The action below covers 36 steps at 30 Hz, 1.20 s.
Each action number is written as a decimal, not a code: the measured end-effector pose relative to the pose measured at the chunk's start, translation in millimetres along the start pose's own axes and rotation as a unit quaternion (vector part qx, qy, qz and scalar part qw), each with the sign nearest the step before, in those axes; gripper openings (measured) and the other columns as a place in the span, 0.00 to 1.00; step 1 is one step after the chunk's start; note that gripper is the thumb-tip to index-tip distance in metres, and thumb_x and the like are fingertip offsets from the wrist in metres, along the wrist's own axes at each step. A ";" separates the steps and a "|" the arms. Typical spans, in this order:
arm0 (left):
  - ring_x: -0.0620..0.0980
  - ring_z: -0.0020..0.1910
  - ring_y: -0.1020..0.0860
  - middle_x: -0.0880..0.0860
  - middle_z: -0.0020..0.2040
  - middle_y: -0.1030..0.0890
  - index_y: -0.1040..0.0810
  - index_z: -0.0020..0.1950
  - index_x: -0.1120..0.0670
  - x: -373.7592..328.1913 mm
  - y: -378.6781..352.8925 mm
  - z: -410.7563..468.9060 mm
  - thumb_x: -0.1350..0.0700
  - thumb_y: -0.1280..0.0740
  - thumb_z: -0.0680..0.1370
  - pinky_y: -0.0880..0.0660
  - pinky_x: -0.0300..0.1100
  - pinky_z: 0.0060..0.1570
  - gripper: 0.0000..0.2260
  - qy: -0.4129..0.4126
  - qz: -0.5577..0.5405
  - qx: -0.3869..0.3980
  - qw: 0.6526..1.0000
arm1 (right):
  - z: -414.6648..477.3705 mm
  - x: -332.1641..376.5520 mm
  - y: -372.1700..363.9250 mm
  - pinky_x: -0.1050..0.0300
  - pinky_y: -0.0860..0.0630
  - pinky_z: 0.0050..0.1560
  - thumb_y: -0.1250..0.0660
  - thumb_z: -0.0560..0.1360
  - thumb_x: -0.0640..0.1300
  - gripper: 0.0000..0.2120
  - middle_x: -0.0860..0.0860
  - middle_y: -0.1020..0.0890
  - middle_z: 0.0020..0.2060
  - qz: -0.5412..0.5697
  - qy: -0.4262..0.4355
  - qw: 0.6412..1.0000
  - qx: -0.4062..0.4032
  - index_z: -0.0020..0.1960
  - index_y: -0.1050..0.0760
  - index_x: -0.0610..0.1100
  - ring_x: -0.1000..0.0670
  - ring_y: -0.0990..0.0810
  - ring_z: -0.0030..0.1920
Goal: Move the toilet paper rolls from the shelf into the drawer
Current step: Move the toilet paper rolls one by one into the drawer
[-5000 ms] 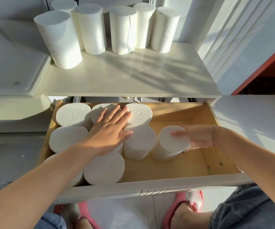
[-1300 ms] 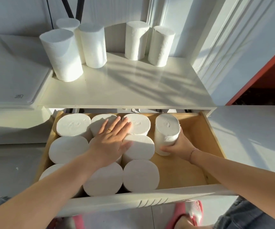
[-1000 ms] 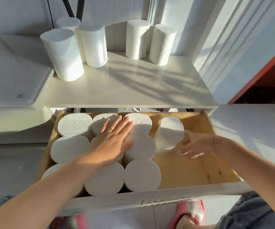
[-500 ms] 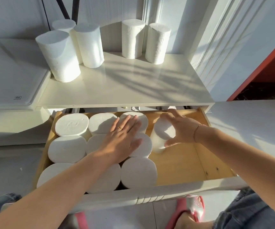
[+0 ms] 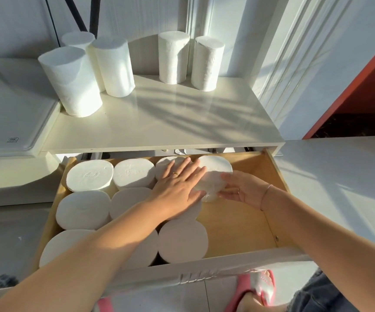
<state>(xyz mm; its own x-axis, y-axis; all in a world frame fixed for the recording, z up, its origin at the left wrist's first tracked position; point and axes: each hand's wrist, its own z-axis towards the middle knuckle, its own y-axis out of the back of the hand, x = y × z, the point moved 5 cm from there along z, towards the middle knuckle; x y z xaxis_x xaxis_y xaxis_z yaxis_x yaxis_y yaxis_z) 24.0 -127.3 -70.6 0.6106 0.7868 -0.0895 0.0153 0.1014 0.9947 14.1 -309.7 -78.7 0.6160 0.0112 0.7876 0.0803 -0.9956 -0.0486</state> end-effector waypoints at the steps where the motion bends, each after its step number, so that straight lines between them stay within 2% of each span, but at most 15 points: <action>1: 0.46 0.75 0.63 0.46 0.77 0.58 0.58 0.76 0.44 0.6 -1.2 -0.1 0.38 0.54 0.79 0.68 0.49 0.71 0.28 0.001 0.005 0.000 1.000 | 3.3 1.3 0.8 0.56 0.18 0.51 0.32 0.76 0.45 0.17 0.37 0.21 0.60 0.005 0.017 1.000 -0.014 0.62 0.27 0.39 0.44 0.17 0.49; 3: 0.46 0.75 0.62 0.45 0.77 0.57 0.57 0.76 0.44 1.0 -2.3 -0.6 0.38 0.56 0.78 0.68 0.49 0.71 0.28 0.003 0.005 -0.002 1.000 | 7.8 1.3 -0.2 0.55 0.19 0.54 0.32 0.76 0.46 0.14 0.37 0.21 0.61 0.000 0.029 0.999 -0.028 0.58 0.26 0.40 0.43 0.18 0.53; 6: 0.46 0.75 0.61 0.45 0.77 0.57 0.56 0.76 0.44 -0.3 -0.4 -0.5 0.38 0.56 0.78 0.67 0.49 0.71 0.27 0.000 -0.005 -0.011 1.000 | 7.5 0.1 -1.6 0.53 0.21 0.58 0.33 0.77 0.48 0.20 0.37 0.21 0.61 -0.006 0.025 1.000 -0.018 0.63 0.27 0.36 0.43 0.19 0.54; 8: 0.46 0.75 0.62 0.45 0.78 0.57 0.57 0.76 0.46 1.4 2.3 -2.0 0.42 0.52 0.80 0.69 0.48 0.71 0.27 -0.002 -0.011 -0.013 1.000 | 1.7 5.3 -4.4 0.52 0.20 0.55 0.35 0.77 0.52 0.22 0.37 0.20 0.57 -0.121 0.028 0.991 -0.045 0.63 0.27 0.36 0.45 0.19 0.49; 9: 0.46 0.75 0.62 0.46 0.78 0.57 0.57 0.76 0.47 4.6 2.1 -4.8 0.45 0.50 0.81 0.70 0.47 0.70 0.27 0.001 -0.007 -0.007 1.000 | -1.0 11.8 -2.4 0.49 0.20 0.54 0.36 0.77 0.56 0.23 0.39 0.20 0.55 -0.241 0.043 0.965 -0.096 0.61 0.26 0.37 0.44 0.20 0.48; 11: 0.48 0.75 0.62 0.49 0.78 0.57 0.59 0.76 0.49 17.7 3.5 -15.4 0.48 0.49 0.81 0.72 0.47 0.69 0.27 0.019 0.025 0.004 0.999 | -10.3 39.0 -2.6 0.49 0.25 0.48 0.37 0.76 0.59 0.23 0.44 0.22 0.51 -0.454 0.142 0.846 -0.239 0.58 0.27 0.41 0.42 0.22 0.49; 12: 0.50 0.76 0.60 0.51 0.78 0.55 0.58 0.76 0.49 27.5 7.6 -23.2 0.45 0.51 0.81 0.72 0.47 0.69 0.27 0.034 0.043 0.003 0.998 | -18.2 54.3 -11.3 0.52 0.29 0.45 0.37 0.75 0.60 0.21 0.48 0.24 0.49 -0.487 0.207 0.800 -0.282 0.56 0.27 0.43 0.43 0.22 0.48; 14: 0.54 0.76 0.52 0.54 0.77 0.46 0.51 0.76 0.52 47.8 23.7 -41.2 0.41 0.54 0.79 0.64 0.51 0.72 0.28 0.049 0.071 -0.034 0.996 | -24.8 79.7 -36.5 0.55 0.33 0.41 0.36 0.75 0.58 0.16 0.52 0.26 0.44 -0.473 0.307 0.772 -0.291 0.52 0.27 0.46 0.47 0.24 0.42; 16: 0.57 0.73 0.41 0.57 0.73 0.36 0.38 0.73 0.56 66.9 41.1 -58.2 0.42 0.51 0.79 0.48 0.55 0.70 0.28 0.067 0.108 -0.090 0.988 | -15.3 99.2 -66.7 0.57 0.33 0.42 0.34 0.74 0.56 0.14 0.53 0.26 0.44 -0.451 0.370 0.771 -0.255 0.52 0.27 0.46 0.51 0.27 0.41; 18: 0.55 0.74 0.41 0.56 0.74 0.37 0.36 0.73 0.56 87.3 51.6 -70.3 0.42 0.50 0.79 0.43 0.56 0.70 0.27 0.112 0.128 -0.116 0.979 | 0.4 117.5 -100.7 0.57 0.31 0.47 0.32 0.74 0.52 0.16 0.50 0.25 0.49 -0.434 0.413 0.773 -0.210 0.56 0.27 0.44 0.53 0.26 0.45; 24: 0.53 0.76 0.53 0.53 0.77 0.49 0.48 0.76 0.52 116.2 43.3 -76.4 0.43 0.49 0.79 0.59 0.53 0.73 0.28 0.178 0.026 -0.109 0.978 | 66.0 167.8 -198.8 0.59 0.32 0.61 0.25 0.70 0.50 0.35 0.42 0.27 0.65 -0.366 0.417 0.827 -0.097 0.70 0.36 0.38 0.45 0.26 0.63; 28: 0.57 0.75 0.46 0.56 0.76 0.43 0.43 0.75 0.55 119.5 42.5 -69.5 0.43 0.43 0.76 0.49 0.59 0.72 0.30 0.171 0.026 -0.113 0.978 | 103.4 186.2 -265.5 0.53 0.33 0.70 0.24 0.68 0.51 0.46 0.40 0.33 0.70 -0.304 0.405 0.861 -0.049 0.75 0.46 0.40 0.44 0.31 0.70; 30: 0.58 0.75 0.46 0.57 0.76 0.43 0.41 0.74 0.55 120.4 41.7 -68.9 0.44 0.41 0.76 0.50 0.59 0.72 0.30 0.161 0.019 -0.119 0.980 | 117.6 193.3 -292.1 0.49 0.35 0.72 0.23 0.67 0.52 0.50 0.40 0.35 0.73 -0.265 0.399 0.877 -0.043 0.77 0.50 0.41 0.42 0.34 0.72; 33: 0.53 0.76 0.60 0.53 0.77 0.52 0.46 0.76 0.52 122.1 35.3 -70.2 0.43 0.48 0.78 0.61 0.54 0.73 0.28 0.170 0.011 -0.109 0.979 | 130.7 201.8 -319.7 0.46 0.38 0.75 0.22 0.64 0.52 0.53 0.43 0.38 0.75 -0.219 0.404 0.886 -0.065 0.77 0.52 0.43 0.43 0.38 0.74; 36: 0.52 0.76 0.59 0.53 0.78 0.49 0.45 0.75 0.52 122.5 34.9 -70.4 0.43 0.51 0.78 0.63 0.53 0.73 0.27 0.179 0.004 -0.102 0.978 | 134.9 207.7 -334.7 0.46 0.36 0.72 0.21 0.61 0.51 0.55 0.44 0.36 0.72 -0.169 0.429 0.882 -0.098 0.77 0.51 0.43 0.43 0.36 0.72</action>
<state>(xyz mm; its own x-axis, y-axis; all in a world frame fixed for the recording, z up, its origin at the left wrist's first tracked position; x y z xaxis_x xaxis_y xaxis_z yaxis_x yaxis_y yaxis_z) 43.6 15.4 -50.3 0.2921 0.9476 -0.1291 -0.1699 0.1842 0.9681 220.9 38.4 18.3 -0.2442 0.3200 0.9154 -0.0439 -0.9467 0.3192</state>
